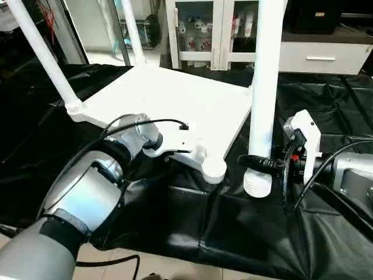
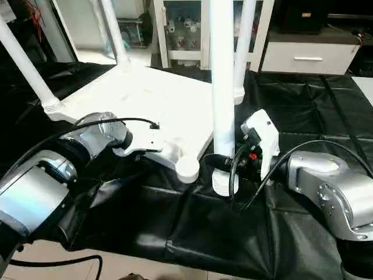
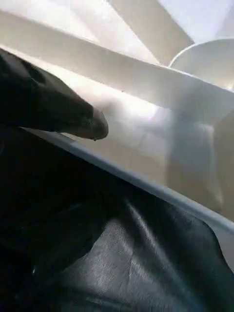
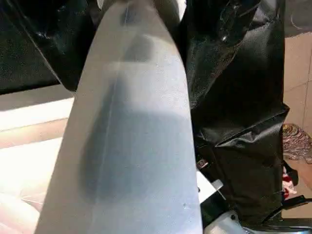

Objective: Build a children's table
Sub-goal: Pick table leg

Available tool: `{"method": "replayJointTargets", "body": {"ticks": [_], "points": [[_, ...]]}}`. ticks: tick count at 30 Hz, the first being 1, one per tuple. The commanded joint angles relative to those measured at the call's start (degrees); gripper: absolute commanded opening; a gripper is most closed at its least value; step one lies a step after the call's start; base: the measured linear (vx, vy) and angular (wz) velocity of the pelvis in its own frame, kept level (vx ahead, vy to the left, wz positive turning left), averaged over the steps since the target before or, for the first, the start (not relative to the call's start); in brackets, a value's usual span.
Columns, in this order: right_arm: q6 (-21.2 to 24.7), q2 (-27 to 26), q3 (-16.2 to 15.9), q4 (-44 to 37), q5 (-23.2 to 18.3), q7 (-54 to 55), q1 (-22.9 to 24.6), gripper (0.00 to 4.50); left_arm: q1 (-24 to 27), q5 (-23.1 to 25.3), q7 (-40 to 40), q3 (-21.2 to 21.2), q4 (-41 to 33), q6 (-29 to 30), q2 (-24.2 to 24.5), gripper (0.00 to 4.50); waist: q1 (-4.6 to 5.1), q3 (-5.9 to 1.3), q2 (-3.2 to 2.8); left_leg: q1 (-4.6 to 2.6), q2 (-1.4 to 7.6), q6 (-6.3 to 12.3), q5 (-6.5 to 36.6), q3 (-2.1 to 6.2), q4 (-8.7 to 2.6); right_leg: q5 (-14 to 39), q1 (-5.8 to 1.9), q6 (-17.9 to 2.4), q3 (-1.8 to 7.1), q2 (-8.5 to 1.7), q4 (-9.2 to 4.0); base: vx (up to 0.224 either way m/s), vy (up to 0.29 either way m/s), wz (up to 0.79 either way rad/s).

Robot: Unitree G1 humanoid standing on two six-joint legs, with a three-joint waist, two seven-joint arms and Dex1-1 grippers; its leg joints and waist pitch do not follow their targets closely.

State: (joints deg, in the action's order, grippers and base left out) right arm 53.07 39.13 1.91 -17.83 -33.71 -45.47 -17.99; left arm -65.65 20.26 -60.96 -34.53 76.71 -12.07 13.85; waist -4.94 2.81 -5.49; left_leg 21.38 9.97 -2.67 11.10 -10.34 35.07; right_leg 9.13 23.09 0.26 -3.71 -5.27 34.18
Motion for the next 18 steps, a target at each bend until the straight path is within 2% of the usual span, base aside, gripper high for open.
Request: {"method": "replayJointTargets", "body": {"ticks": [1,4,6,11,12,15,16,18], "points": [[-1.17,0.09,-0.17,-0.39,0.12,-0.34,-1.12,1.86,0.58,1.28,-3.63,-0.27,1.17,0.66,0.44,2.21,-0.09,-4.44,1.47,-0.48,2.41,3.87,8.05,1.15,-3.68,9.60,-3.72,-15.13,2.11,-3.41,-3.84,0.000,0.000,0.00],[-1.62,0.76,-0.28,-0.41,0.02,-1.48,-0.85,1.86,0.45,2.58,-10.59,-1.17,0.77,1.80,0.63,2.06,-0.23,-4.31,1.58,-0.56,2.49,3.86,8.32,1.11,-3.85,11.84,-3.67,-14.64,2.13,-3.56,-4.02,0.000,0.000,0.00],[-1.79,0.80,-0.32,-0.22,0.13,-1.56,-0.84,1.86,0.56,2.94,-10.64,-1.50,0.64,1.38,0.54,1.88,-0.25,-4.24,1.45,-0.61,2.54,3.75,8.86,1.07,-3.83,12.69,-3.54,-14.53,2.16,-3.61,-4.10,0.000,0.000,0.00],[-2.53,-0.18,-0.94,0.73,0.63,-0.97,-1.57,1.86,2.24,4.52,0.50,-1.73,-0.10,-3.54,-0.72,1.52,-0.23,-4.15,1.44,-0.65,2.51,3.62,10.50,1.20,-3.90,15.83,-3.58,-13.52,2.00,-3.54,-4.45,0.000,0.000,0.00],[-2.54,-0.38,-1.04,0.69,0.57,-0.89,-1.68,1.86,2.62,5.17,1.97,-2.04,-0.22,-4.43,-0.72,1.43,-0.31,-4.28,1.39,-0.60,2.57,3.73,10.03,1.27,-3.88,14.96,-3.60,-13.48,2.01,-3.55,-4.35,0.000,0.000,0.00],[-2.85,-0.73,-1.28,0.92,0.69,-1.04,-1.87,1.86,3.44,6.86,4.41,-2.59,-0.76,-5.95,-0.45,1.30,-0.27,-4.18,1.43,-0.59,2.56,3.65,10.33,1.28,-4.01,15.18,-3.49,-13.01,2.01,-3.46,-4.47,0.000,0.000,0.00],[-2.99,-0.74,-1.31,1.05,0.74,-1.10,-1.90,1.86,3.56,7.39,4.80,-2.78,-0.88,-6.34,-0.32,1.06,-0.30,-4.14,1.57,-0.60,2.46,3.48,10.55,1.22,-4.03,16.14,-3.51,-12.67,2.00,-3.51,-4.56,0.000,0.000,0.00],[-3.21,-0.96,-1.46,1.29,0.80,-1.07,-2.07,1.86,3.91,8.14,5.20,-3.12,-0.89,-7.10,0.11,1.01,-0.34,-4.07,1.49,-0.67,2.50,3.26,10.96,1.26,-4.10,17.86,-3.39,-12.16,2.02,-3.57,-4.74,0.000,0.000,0.00]]}}
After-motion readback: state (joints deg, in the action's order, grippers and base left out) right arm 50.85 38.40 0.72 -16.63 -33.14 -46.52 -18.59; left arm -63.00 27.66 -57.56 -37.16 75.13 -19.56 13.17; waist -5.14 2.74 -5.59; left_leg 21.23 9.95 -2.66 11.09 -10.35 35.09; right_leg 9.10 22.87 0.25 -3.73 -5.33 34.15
